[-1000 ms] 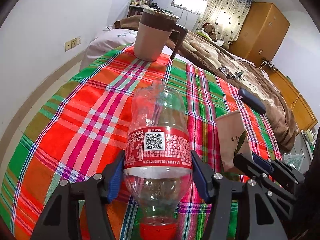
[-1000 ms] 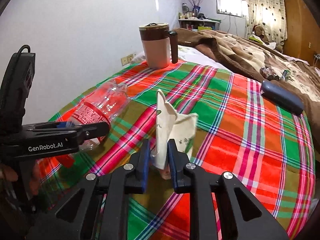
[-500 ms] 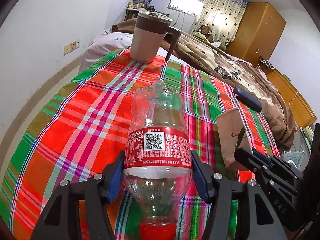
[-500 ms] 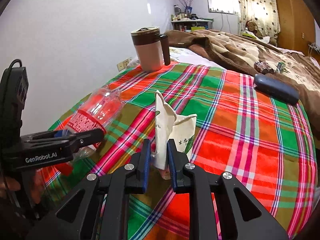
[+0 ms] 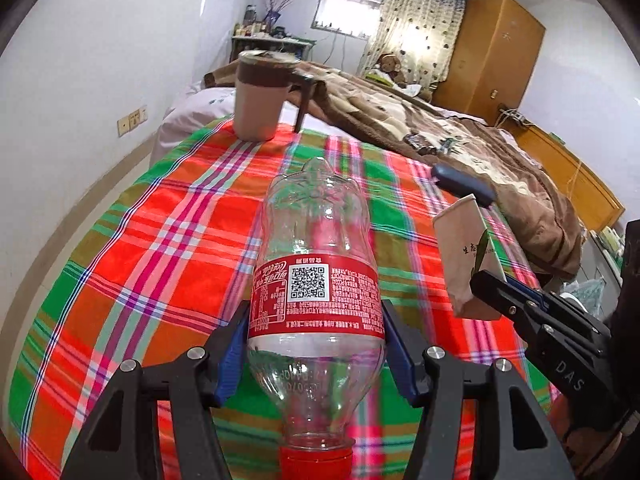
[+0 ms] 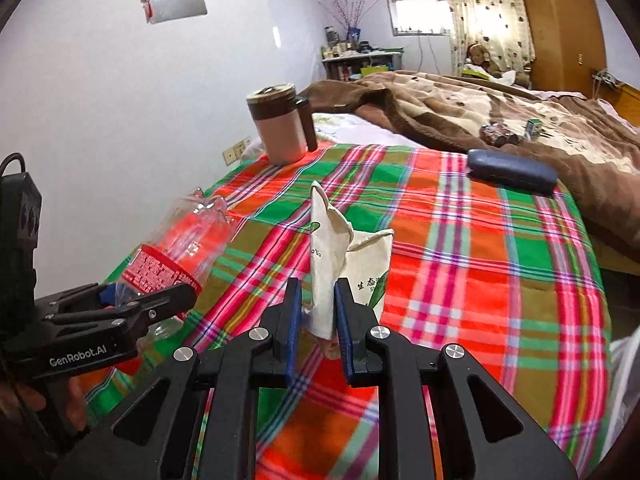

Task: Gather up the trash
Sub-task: 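Carry the bottle and napkin over the white bin with both tools, then open both tools to drop the bottle and napkin into the bin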

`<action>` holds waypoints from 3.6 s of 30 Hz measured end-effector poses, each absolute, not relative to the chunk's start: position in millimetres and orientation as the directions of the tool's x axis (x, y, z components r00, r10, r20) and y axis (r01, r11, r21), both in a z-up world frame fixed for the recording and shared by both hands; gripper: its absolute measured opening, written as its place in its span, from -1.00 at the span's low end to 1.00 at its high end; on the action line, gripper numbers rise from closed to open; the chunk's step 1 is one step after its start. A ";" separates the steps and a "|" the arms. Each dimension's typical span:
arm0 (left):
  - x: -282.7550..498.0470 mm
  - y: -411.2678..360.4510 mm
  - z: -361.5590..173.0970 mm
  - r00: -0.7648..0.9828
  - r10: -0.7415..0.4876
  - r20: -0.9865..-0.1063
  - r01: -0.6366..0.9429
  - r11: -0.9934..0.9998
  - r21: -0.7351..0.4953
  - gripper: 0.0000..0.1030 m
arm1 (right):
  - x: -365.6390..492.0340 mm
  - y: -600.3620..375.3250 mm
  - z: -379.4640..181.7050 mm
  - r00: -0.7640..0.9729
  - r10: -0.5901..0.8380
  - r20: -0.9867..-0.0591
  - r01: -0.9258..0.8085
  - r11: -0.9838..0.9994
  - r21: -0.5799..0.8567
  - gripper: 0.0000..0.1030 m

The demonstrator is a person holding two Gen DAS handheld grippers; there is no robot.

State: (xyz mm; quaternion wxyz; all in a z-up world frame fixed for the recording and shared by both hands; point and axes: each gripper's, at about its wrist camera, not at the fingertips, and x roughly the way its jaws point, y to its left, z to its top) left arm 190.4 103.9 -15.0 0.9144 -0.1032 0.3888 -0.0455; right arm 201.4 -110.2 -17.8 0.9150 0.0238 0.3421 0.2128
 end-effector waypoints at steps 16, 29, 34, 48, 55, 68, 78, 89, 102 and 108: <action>155.6 18.3 25.8 0.727 -0.261 -0.635 0.178 0.965 -0.192 0.18 | 153.2 -181.6 3.6 0.773 0.310 -0.554 -0.246 0.951 0.189 -0.67; 137.8 -77.0 43.0 0.695 -0.383 -0.609 0.361 0.918 -0.165 0.18 | 118.2 -258.7 12.5 0.836 0.179 -0.519 -0.076 0.974 0.214 -0.67; 133.0 -108.6 42.6 0.671 -0.423 -0.609 0.417 0.895 -0.162 0.18 | 108.1 -279.3 13.4 0.848 0.116 -0.517 -0.013 0.980 0.199 -0.67; 129.5 -199.1 35.6 0.575 -0.510 -0.640 0.554 0.818 -0.155 0.18 | 95.8 -332.0 8.9 0.840 -0.011 -0.543 0.137 0.971 0.193 -0.66; 140.9 -240.7 13.3 0.495 -0.533 -0.687 0.583 0.789 -0.192 0.18 | 98.1 -358.7 -7.2 0.797 -0.068 -0.600 0.213 0.961 0.174 -0.66; 147.0 -276.3 -10.3 0.462 -0.503 -0.730 0.600 0.784 -0.160 0.19 | 96.0 -379.5 -27.0 0.731 -0.103 -0.675 0.280 0.947 0.158 -0.62; 137.7 -274.1 -1.5 0.496 -0.496 -0.713 0.603 0.787 -0.128 0.29 | 86.5 -381.4 -24.2 0.739 -0.108 -0.665 0.295 0.940 0.174 -0.03; 118.3 -251.8 17.6 0.533 -0.512 -0.674 0.594 0.793 -0.133 0.29 | 69.1 -372.4 -12.2 0.770 -0.140 -0.623 0.317 0.931 0.183 -0.03; 74.3 -212.2 26.5 0.640 -0.451 -0.621 0.537 0.841 -0.057 0.30 | 42.3 -334.1 0.5 0.816 -0.172 -0.551 0.297 0.944 0.146 -0.03; 48.2 -197.8 22.8 0.703 -0.396 -0.590 0.496 0.868 0.008 0.30 | 26.3 -319.1 -1.5 0.820 -0.215 -0.530 0.322 0.940 0.117 -0.03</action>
